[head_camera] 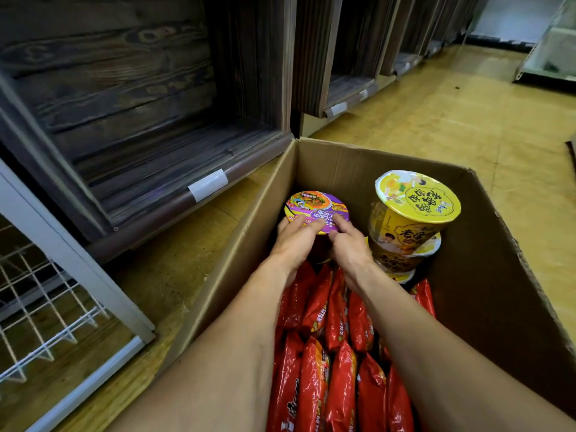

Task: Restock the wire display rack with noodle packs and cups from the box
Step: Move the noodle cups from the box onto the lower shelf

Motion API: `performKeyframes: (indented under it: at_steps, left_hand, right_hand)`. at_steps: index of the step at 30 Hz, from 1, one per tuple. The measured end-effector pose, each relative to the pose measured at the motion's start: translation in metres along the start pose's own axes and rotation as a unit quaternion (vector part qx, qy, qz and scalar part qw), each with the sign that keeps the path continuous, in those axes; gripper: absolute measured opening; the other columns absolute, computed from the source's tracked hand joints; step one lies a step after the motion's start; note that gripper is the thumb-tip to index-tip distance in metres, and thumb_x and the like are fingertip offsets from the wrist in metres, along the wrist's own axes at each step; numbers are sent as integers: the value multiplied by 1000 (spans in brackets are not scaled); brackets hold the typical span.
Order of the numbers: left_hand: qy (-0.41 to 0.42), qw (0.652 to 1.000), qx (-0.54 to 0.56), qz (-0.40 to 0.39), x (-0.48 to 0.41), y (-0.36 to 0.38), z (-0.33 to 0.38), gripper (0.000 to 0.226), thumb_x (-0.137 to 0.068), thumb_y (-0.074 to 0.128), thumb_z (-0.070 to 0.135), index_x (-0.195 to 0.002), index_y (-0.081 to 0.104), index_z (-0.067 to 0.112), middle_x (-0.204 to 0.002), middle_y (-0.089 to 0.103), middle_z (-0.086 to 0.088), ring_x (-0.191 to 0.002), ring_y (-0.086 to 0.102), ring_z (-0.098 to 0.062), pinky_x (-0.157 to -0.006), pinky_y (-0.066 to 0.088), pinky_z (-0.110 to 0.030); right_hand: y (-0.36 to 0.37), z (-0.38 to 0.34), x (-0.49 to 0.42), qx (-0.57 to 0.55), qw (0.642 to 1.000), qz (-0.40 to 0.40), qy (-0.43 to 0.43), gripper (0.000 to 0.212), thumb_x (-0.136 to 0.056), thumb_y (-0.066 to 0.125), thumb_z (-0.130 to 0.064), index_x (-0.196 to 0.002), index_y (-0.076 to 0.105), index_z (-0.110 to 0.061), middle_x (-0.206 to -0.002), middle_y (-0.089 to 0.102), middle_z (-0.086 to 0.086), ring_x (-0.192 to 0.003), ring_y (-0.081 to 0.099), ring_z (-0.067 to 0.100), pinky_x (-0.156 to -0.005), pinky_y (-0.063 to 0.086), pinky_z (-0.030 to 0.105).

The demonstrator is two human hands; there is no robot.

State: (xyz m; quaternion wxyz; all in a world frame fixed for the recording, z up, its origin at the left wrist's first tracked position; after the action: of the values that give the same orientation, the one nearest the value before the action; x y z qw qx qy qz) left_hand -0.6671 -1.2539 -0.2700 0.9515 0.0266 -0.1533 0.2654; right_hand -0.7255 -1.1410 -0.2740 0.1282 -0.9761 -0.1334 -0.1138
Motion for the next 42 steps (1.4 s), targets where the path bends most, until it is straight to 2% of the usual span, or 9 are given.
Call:
performKeyframes:
  at_steps: [6,10,13,16,20,29,35,38,42]
  left_hand:
    - [59,997,-9,44,18,-11,12,40,-95,68,27,-132,62,15,-143,39,5,-118,50,-9,-100,41,-22]
    - [115,990,-16,79,30,-15,35,32,-94,67,14,-126,64,14,-136,40,2,-120,54,-15,-103,39,-15]
    - [137,985,-53,88,42,-13,45,29,-96,64,13,-125,64,13,-139,36,-1,-110,46,-7,-85,29,0]
    - [143,982,-68,102,53,-14,51,29,-98,61,15,-126,62,14,-145,32,-3,-107,47,-8,-90,31,-9]
    - [166,974,-96,123,65,-15,67,38,-97,60,17,-135,58,16,-146,30,-3,-132,44,-21,-111,35,-26]
    - [226,953,-59,195,99,-33,107,48,-94,62,20,-141,50,23,-133,32,2,-130,46,-23,-110,37,-29]
    - [235,945,-11,227,111,-58,130,79,-90,68,30,-157,28,20,-145,32,-5,-138,40,-22,-113,35,-31]
    - [212,953,49,212,110,-68,130,89,-75,64,49,-154,38,15,-132,33,2,-132,46,-20,-114,40,-42]
    - [223,946,93,215,120,-80,136,61,-90,67,38,-145,52,17,-124,34,4,-124,52,-17,-109,45,-37]
  right_hand:
    - [-13,-20,16,7,998,65,-22,43,-94,63,-24,-136,59,-22,-144,54,3,-131,52,20,-113,41,39]
    - [-18,-29,23,1,993,117,-29,67,-91,68,-26,-151,39,-20,-148,50,5,-136,47,24,-115,35,38]
    - [-22,-38,27,-24,990,141,-10,82,-88,68,-28,-157,25,-14,-152,46,7,-140,43,27,-117,33,42]
    - [-22,-48,33,-27,989,146,10,88,-77,68,-41,-153,37,-12,-150,47,11,-137,45,33,-113,38,46]
    - [-25,-57,41,-36,988,151,0,74,-64,65,-43,-133,60,-17,-134,57,9,-124,54,34,-106,47,45]
    - [-18,-103,74,-148,976,142,-74,42,-85,63,-28,-116,39,-42,-112,62,-9,-114,59,29,-105,45,48]
    - [-9,-128,97,-177,975,103,-83,65,-61,58,-53,-124,45,-45,-123,61,-5,-119,53,29,-104,47,49]
    - [-6,-133,101,-186,976,83,-79,81,-51,56,-60,-130,48,-45,-130,59,-4,-122,52,30,-100,51,48]
    - [-3,-145,110,-198,975,58,-83,83,-52,60,-60,-133,49,-46,-132,59,-4,-123,53,28,-97,54,49]
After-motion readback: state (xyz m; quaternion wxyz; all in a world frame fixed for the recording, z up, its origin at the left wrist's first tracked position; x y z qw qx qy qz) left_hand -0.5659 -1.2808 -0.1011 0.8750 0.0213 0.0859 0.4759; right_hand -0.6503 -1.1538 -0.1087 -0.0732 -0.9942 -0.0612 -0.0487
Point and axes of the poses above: each hand's wrist, its own x-axis away from the middle knuckle, its own y-axis out of the palm, z = x × y, the point moved 8 cm from there along -x, towards the middle knuckle
